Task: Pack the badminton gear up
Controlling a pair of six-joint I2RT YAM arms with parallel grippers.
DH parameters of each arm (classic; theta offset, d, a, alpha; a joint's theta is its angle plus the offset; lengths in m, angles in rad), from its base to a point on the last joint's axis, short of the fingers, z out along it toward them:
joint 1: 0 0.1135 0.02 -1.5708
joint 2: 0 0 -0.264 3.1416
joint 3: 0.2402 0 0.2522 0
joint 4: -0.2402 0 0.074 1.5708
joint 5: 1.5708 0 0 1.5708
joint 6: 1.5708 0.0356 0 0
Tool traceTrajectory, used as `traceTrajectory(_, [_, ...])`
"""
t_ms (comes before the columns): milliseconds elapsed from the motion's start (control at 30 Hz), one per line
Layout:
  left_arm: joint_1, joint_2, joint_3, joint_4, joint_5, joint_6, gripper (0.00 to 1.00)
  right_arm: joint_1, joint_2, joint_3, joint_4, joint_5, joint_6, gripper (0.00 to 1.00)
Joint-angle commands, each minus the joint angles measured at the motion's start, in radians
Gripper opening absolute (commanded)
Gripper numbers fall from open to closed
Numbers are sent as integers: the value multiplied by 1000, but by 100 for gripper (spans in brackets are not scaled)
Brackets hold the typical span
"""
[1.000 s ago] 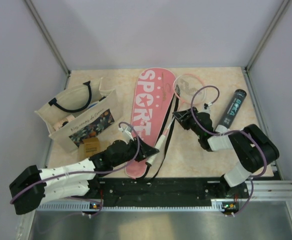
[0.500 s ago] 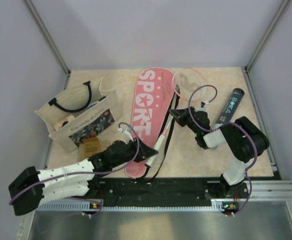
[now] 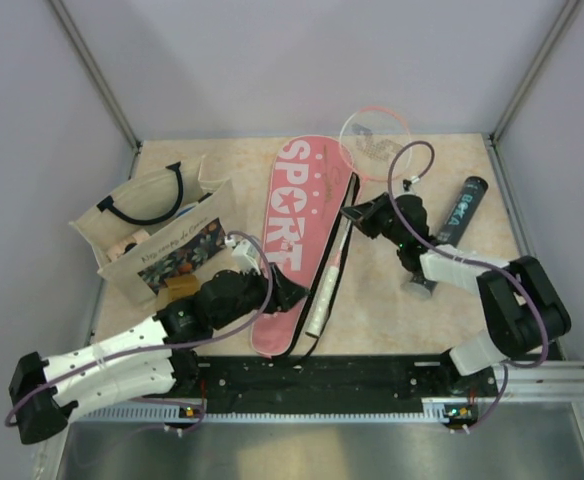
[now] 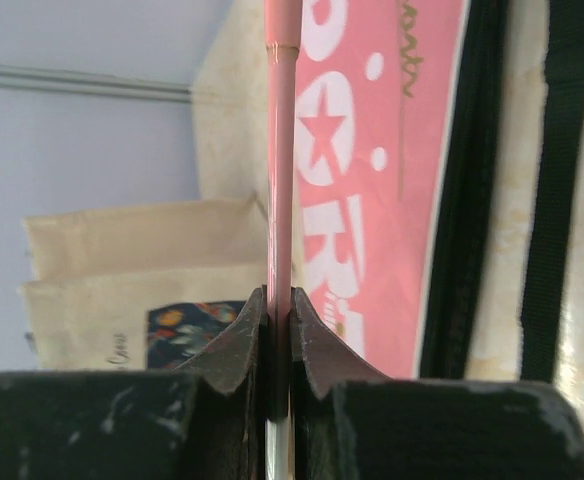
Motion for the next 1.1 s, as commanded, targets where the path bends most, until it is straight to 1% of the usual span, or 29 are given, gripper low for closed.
traceTrajectory(0, [0,43,126,-178,-159,204,66,-9,-122,130,-433,-27,-197,0])
traceTrajectory(133, [2,138,208,-227,-219,294,66,-11,-223,113,-648,-16,-251,0])
traceTrajectory(233, [2,216,244,-244,-260,297,64,-11,-303,70,-757,-8,-283,0])
traceTrajectory(333, [2,288,247,-207,-228,322,64,-11,-376,30,-848,16,-309,0])
traceTrajectory(433, [3,363,232,-126,-210,348,65,-11,-451,-11,-862,13,-309,0])
traceTrajectory(533, [0,463,239,-75,-173,417,65,-9,-478,-5,-899,15,-327,0])
traceTrajectory(733, [-29,644,304,-101,-248,504,64,-9,-511,4,-917,22,-335,0])
traceTrajectory(1067, [-90,771,328,-121,-352,514,66,-9,-527,-37,-908,2,-334,0])
